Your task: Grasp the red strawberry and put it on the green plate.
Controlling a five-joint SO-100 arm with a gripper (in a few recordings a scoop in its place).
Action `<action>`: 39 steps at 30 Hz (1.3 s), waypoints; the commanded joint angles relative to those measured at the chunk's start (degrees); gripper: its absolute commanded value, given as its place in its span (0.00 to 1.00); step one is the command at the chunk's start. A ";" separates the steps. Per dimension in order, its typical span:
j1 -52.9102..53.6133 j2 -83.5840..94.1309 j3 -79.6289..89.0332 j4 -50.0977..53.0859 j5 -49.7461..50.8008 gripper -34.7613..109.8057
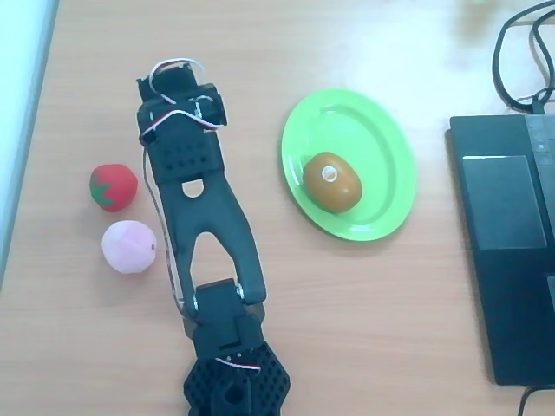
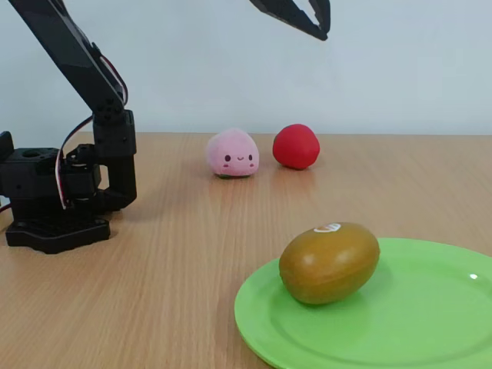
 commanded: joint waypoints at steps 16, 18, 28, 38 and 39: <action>-4.75 -7.29 -8.17 14.15 -79.10 0.45; -5.71 -9.32 -8.61 14.15 -80.95 0.46; -13.54 -24.70 -10.99 13.80 -80.24 0.49; -18.11 -38.23 -12.30 10.11 -77.61 0.57; -18.28 -39.02 -12.74 10.11 -77.78 0.57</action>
